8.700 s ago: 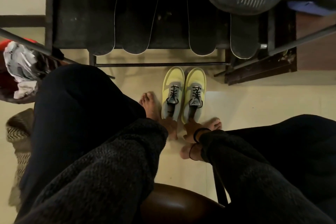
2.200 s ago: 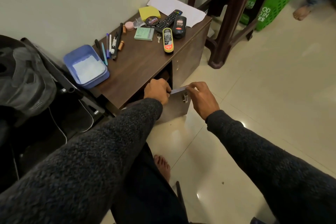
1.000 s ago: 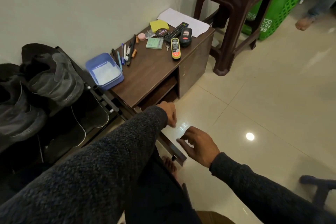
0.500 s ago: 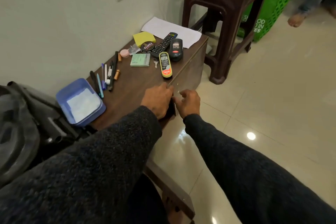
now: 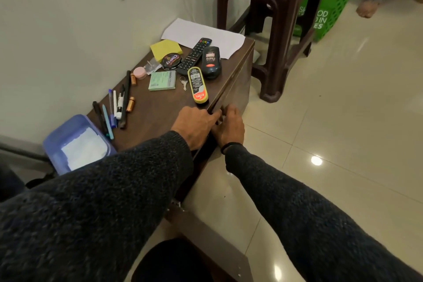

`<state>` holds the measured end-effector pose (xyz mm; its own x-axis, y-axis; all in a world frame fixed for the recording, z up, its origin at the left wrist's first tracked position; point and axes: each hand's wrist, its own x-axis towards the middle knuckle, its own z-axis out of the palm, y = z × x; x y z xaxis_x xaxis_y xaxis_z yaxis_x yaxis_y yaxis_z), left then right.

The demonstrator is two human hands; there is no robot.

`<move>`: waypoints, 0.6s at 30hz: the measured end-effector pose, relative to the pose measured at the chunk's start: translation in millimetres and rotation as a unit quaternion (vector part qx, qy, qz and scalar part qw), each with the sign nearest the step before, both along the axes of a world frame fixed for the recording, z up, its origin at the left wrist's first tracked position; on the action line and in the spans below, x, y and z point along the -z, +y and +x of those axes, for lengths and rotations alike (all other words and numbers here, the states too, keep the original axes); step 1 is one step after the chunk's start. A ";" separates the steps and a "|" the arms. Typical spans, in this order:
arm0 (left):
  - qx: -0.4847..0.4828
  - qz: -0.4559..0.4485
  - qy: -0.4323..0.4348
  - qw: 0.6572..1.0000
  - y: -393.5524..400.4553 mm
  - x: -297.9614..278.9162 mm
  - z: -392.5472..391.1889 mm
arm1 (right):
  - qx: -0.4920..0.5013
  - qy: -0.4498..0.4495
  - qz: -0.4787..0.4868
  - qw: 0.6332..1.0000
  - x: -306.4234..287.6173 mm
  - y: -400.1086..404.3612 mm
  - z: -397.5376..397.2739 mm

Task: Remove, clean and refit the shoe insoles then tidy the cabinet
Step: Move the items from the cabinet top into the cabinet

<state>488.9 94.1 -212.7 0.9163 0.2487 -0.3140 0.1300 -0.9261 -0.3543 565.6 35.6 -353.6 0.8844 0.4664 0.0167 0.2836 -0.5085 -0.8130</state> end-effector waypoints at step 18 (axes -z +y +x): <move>-0.007 -0.156 -0.061 0.986 -121.5 21.2 98.3 | 0.089 0.034 0.096 0.991 3.3 -162.4 78.0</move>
